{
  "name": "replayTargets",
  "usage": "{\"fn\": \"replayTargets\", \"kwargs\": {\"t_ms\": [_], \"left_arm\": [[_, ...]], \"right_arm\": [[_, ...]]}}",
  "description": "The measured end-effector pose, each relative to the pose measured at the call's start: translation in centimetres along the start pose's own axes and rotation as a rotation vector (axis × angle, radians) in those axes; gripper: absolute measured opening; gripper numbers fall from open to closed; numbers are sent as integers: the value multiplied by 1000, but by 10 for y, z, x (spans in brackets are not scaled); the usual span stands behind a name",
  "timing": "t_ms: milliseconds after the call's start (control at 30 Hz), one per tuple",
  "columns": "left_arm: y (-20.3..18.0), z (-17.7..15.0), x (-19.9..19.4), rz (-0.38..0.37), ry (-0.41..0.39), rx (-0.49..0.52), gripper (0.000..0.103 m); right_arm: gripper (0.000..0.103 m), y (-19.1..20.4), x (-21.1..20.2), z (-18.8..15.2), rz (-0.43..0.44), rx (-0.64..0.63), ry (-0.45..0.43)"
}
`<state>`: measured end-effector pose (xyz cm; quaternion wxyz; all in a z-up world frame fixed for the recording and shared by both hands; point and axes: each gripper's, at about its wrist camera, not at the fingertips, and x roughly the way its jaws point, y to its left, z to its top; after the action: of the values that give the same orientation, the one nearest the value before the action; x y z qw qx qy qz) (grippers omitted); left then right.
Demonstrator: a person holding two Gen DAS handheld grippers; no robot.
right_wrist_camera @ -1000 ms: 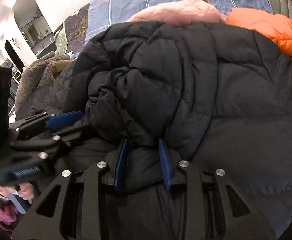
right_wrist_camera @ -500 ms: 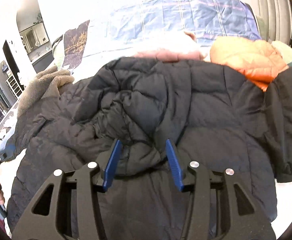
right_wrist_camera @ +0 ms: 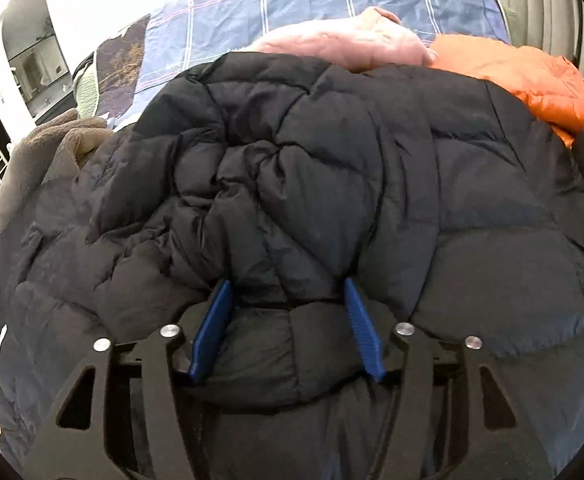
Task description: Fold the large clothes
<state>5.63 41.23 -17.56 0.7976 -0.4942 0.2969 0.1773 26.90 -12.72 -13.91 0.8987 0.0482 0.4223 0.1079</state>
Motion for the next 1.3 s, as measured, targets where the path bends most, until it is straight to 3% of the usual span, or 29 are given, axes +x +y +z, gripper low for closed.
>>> {"fn": "replayTargets", "kwargs": {"t_ms": [233, 267, 300, 367, 467, 567, 700, 867, 967, 1067, 1133, 1200, 1300], "left_arm": [[19, 38, 17, -16, -89, -142, 72], [18, 40, 19, -16, -93, -144, 63], [15, 43, 19, -19, -99, -128, 41], [6, 46, 19, -44, -92, -61, 12], [-18, 45, -3, -87, -133, 16, 9], [-70, 34, -35, -150, -197, 158, 9], [-174, -6, -68, -265, -233, 431, 9], [-312, -94, -57, -410, -135, 772, 9], [-368, -153, -35, -465, -65, 906, 9], [-400, -206, -9, -494, 15, 995, 10], [-416, -244, 14, -494, 86, 1050, 19], [-423, -280, 38, -479, 174, 1098, 53], [-420, -327, 65, -428, 272, 1199, 65]], "right_arm": [[71, -1, 4, 0, 30, -12, 5], [74, 0, 5, 0, 35, -18, 8], [78, 0, 6, 1, 45, -26, 15], [84, 1, 8, 1, 58, -37, 23], [90, 8, 11, 1, 59, -57, 32], [90, 11, 11, 2, 54, -61, 28], [90, 5, 9, 1, 83, -36, 10], [90, -14, 0, -3, 183, 31, -26], [90, -36, -18, -7, 277, 119, -87], [90, -59, -42, -7, 301, 189, -154], [90, -80, -61, -3, 273, 237, -220], [90, -101, -71, -1, 210, 289, -264], [90, -138, -68, -1, 177, 407, -252]]}}
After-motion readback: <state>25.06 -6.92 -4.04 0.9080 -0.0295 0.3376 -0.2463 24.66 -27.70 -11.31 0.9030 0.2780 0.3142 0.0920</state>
